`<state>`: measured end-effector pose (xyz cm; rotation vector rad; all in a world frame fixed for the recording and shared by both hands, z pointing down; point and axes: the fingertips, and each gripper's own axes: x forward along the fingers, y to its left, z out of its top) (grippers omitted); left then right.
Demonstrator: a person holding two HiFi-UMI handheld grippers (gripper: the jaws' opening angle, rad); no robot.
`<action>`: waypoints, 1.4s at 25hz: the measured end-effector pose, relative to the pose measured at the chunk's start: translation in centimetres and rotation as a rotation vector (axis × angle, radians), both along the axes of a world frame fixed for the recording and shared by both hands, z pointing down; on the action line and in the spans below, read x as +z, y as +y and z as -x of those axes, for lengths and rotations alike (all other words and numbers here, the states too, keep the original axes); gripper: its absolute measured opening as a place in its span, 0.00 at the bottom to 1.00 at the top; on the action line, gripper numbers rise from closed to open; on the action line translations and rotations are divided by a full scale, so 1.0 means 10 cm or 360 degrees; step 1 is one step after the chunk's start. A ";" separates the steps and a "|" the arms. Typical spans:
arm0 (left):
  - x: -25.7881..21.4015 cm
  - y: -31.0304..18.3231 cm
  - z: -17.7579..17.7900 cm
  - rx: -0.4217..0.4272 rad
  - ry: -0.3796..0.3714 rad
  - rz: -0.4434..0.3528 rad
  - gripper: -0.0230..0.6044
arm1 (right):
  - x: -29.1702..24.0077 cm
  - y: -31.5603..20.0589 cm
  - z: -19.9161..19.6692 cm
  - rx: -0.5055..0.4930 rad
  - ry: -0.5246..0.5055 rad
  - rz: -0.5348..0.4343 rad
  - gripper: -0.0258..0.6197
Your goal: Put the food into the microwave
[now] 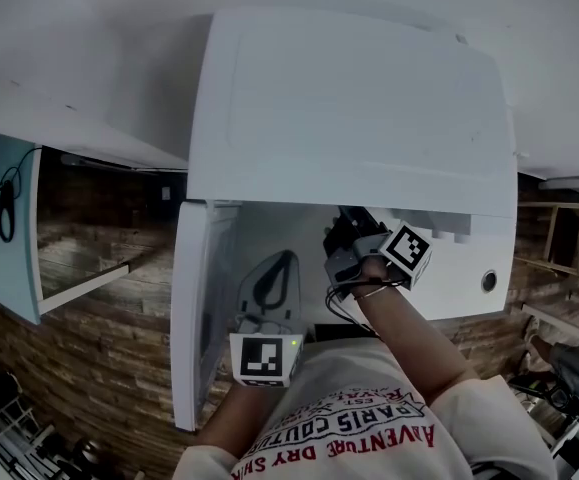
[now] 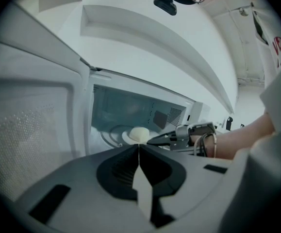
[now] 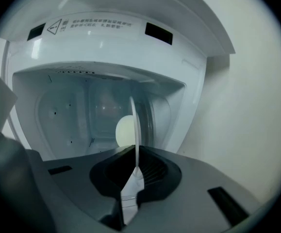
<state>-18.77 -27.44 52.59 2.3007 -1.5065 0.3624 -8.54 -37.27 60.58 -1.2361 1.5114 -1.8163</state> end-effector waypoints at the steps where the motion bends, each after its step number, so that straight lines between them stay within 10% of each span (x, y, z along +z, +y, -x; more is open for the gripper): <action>1: -0.01 0.00 0.00 -0.0006 0.0005 0.0008 0.05 | 0.00 -0.02 0.01 -0.0003 0.0014 -0.0004 0.08; 12: -0.01 0.03 -0.01 -0.0025 0.0054 0.0056 0.05 | -0.13 -0.11 0.20 -0.0181 0.0111 -0.0161 0.10; 21: 0.01 -0.02 0.10 -0.0016 0.0021 0.0034 0.05 | -0.21 0.05 0.46 -0.0697 0.0293 -0.0371 0.27; 35: -0.01 0.05 0.14 -0.0003 0.0024 0.0051 0.05 | 0.07 0.36 0.54 -0.1396 0.1078 -0.0288 0.40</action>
